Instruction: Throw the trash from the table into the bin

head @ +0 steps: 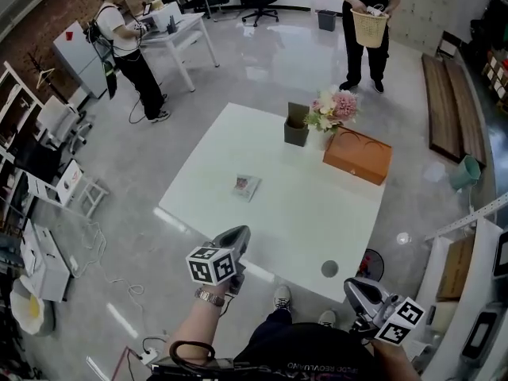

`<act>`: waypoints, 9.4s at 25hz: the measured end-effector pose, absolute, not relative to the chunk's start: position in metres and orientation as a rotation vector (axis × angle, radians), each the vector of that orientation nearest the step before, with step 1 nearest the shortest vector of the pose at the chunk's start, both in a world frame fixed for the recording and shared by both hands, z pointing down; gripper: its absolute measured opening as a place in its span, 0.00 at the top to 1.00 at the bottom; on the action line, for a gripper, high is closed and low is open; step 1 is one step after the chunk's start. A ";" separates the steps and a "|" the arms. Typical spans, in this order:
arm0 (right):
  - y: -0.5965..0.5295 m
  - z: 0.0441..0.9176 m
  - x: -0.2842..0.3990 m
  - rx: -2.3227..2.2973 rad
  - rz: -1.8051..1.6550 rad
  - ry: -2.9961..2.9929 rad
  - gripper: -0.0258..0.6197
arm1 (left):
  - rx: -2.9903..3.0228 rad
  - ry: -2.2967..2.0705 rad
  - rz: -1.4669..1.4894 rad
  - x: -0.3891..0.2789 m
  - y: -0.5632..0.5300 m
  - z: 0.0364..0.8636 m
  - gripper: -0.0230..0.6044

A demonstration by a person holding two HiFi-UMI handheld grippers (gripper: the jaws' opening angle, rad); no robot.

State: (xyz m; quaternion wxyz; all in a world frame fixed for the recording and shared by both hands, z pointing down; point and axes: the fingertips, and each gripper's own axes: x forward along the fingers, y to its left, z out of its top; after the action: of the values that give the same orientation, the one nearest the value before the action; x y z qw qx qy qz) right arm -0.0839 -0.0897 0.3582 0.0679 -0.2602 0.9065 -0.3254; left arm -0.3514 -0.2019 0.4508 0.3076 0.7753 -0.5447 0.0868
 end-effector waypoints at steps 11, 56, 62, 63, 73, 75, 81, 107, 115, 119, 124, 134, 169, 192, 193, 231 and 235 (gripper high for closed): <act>-0.117 0.376 -0.095 -0.991 -1.062 2.604 0.96 | 1.964 -1.494 0.323 -0.424 -0.301 0.501 0.95; -0.111 0.405 -0.114 -1.231 -1.183 2.474 0.96 | 1.974 -1.281 0.399 -0.452 -0.401 0.573 0.95; -0.105 0.401 -0.117 -1.204 -1.157 2.480 0.96 | 2.038 -1.217 0.331 -0.428 -0.387 0.544 0.95; -0.104 0.400 -0.118 -1.200 -1.152 2.479 0.96 | 2.050 -1.209 0.328 -0.424 -0.384 0.540 0.95; -0.081 0.386 -0.106 -1.241 -1.068 2.456 0.96 | 2.190 -1.140 0.241 -0.365 -0.346 0.475 0.95; -0.077 0.381 -0.102 -1.263 -1.043 2.440 0.96 | 2.218 -1.098 0.220 -0.347 -0.331 0.462 0.95; -0.070 0.364 -0.081 -1.311 -0.948 2.429 0.96 | 2.306 -0.895 0.132 -0.273 -0.284 0.424 0.95; 0.007 0.379 0.186 -1.143 -0.925 2.470 0.96 | 2.338 -0.805 0.186 0.041 -0.094 0.415 0.95; 0.019 0.380 0.228 -1.086 -0.908 2.536 0.96 | 2.278 -0.871 0.162 0.093 -0.049 0.425 0.95; 0.013 0.397 0.235 -1.119 -0.944 2.512 0.96 | 2.288 -0.892 0.193 0.110 -0.042 0.436 0.95; -0.003 0.428 0.229 -1.160 -1.005 2.505 0.96 | 2.304 -0.880 0.251 0.121 -0.043 0.461 0.95; -0.043 0.523 0.224 -1.324 -1.037 2.528 0.96 | 2.345 -0.842 0.370 0.150 -0.044 0.557 0.95; -0.108 0.935 0.239 -1.519 -1.219 2.413 0.96 | 2.152 -1.095 0.490 0.160 -0.128 0.972 0.95; -0.083 0.853 0.217 -1.450 -1.308 2.513 0.96 | 2.143 -0.915 0.551 0.164 -0.072 0.887 0.95; -0.081 0.841 0.215 -1.436 -1.306 2.529 0.96 | 2.148 -0.906 0.556 0.165 -0.064 0.872 0.95; 0.051 0.334 0.134 -0.837 -0.805 2.858 0.96 | 2.412 -0.667 0.283 0.096 0.028 0.366 0.95; 0.058 0.336 0.137 -0.852 -0.840 2.829 0.96 | 2.427 -0.652 0.269 0.100 0.042 0.364 0.95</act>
State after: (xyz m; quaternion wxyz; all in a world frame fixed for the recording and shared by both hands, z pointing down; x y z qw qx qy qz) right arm 0.1367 0.0577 0.3361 0.0350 -0.2773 0.9204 -0.2733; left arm 0.0998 0.0419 0.3637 0.3024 0.9154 -0.2457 0.1013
